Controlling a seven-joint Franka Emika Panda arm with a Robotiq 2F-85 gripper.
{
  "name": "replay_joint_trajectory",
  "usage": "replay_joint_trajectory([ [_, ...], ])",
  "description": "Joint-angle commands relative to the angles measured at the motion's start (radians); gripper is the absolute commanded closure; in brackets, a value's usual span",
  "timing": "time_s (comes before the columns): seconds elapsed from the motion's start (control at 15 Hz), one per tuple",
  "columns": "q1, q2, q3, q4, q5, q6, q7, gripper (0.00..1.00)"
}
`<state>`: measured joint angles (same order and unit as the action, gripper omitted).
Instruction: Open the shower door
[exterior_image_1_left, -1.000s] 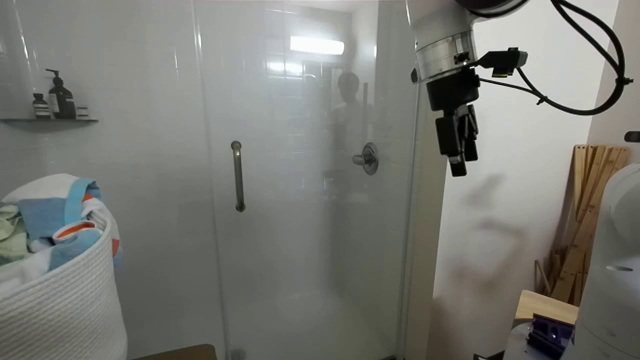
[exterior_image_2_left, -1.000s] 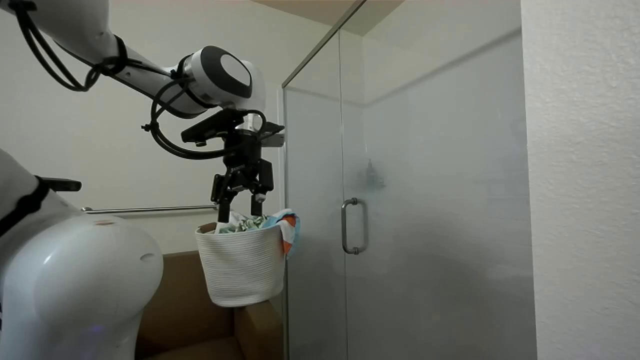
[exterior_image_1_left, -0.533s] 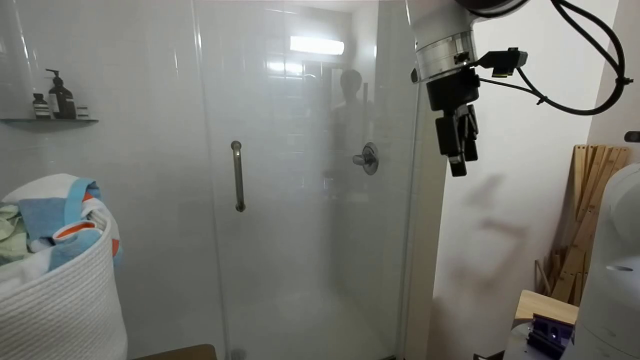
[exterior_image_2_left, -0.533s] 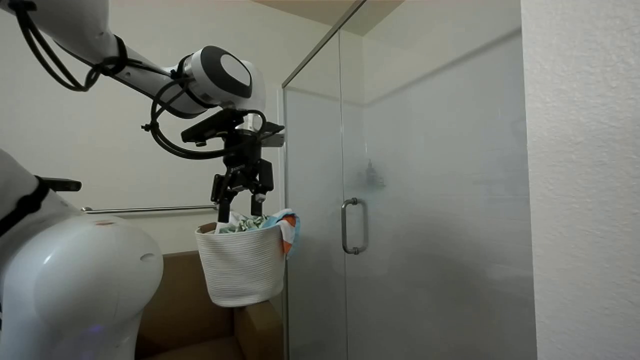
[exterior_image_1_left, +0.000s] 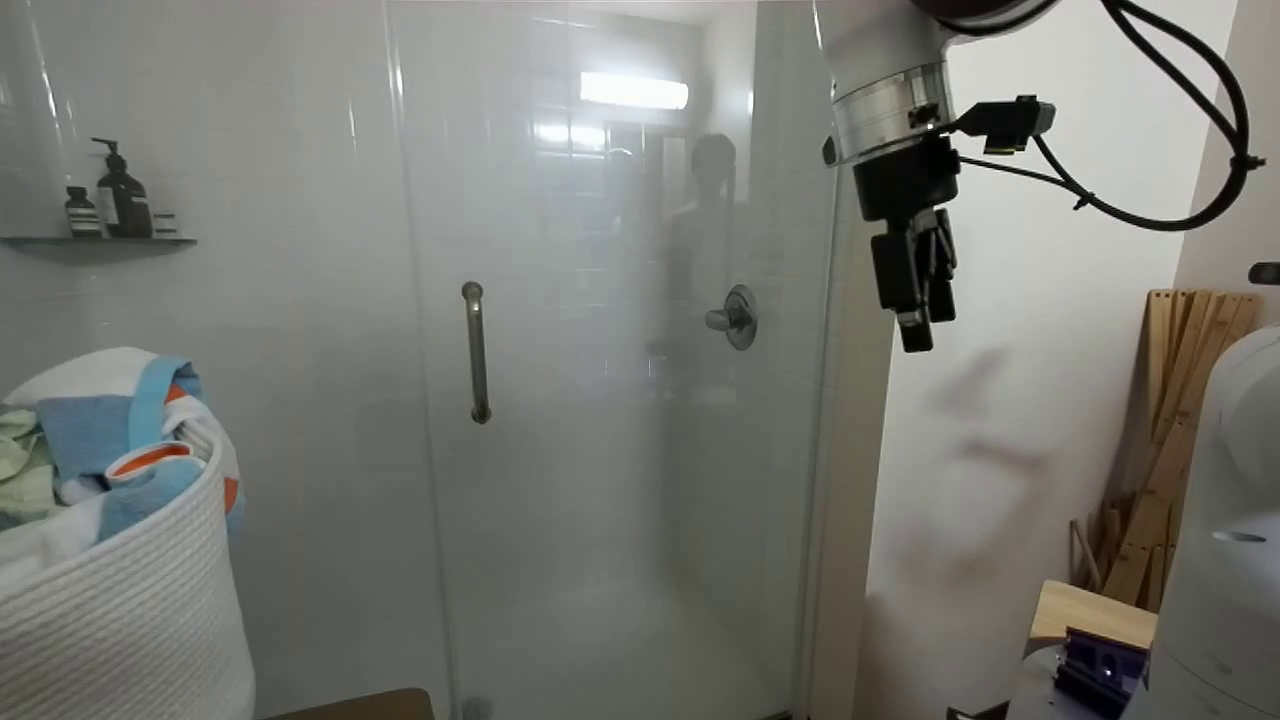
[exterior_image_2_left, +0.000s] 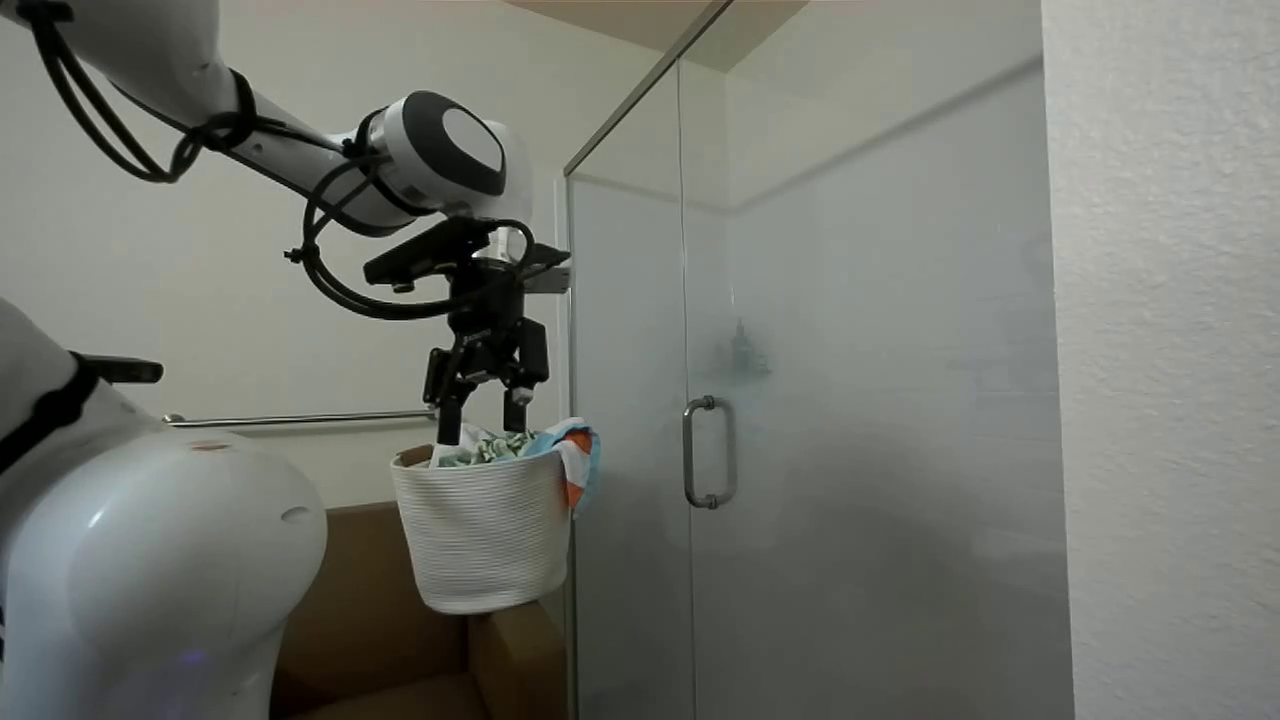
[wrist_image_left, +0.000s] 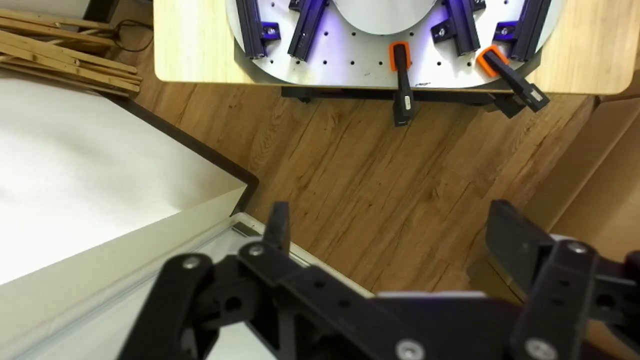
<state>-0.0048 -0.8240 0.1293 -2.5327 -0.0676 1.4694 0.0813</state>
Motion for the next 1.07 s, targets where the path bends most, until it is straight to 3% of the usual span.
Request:
replay_joint_trajectory([
  [0.0, 0.011, 0.011, -0.045, 0.000, -0.066, 0.049, -0.041, 0.00],
  [0.27, -0.002, 0.046, -0.107, 0.008, -0.193, 0.226, -0.101, 0.00],
  [0.53, 0.007, 0.177, -0.182, 0.014, -0.268, 0.586, -0.075, 0.00],
  [0.67, 0.028, 0.302, -0.231, 0.039, -0.242, 0.765, -0.068, 0.00],
  [0.73, 0.001, 0.370, -0.222, 0.049, -0.198, 0.855, -0.099, 0.00],
  [0.93, 0.011, 0.555, -0.221, 0.134, -0.144, 0.946, -0.134, 0.00],
  [1.0, -0.019, 0.423, -0.200, 0.044, -0.168, 0.924, -0.094, 0.00],
])
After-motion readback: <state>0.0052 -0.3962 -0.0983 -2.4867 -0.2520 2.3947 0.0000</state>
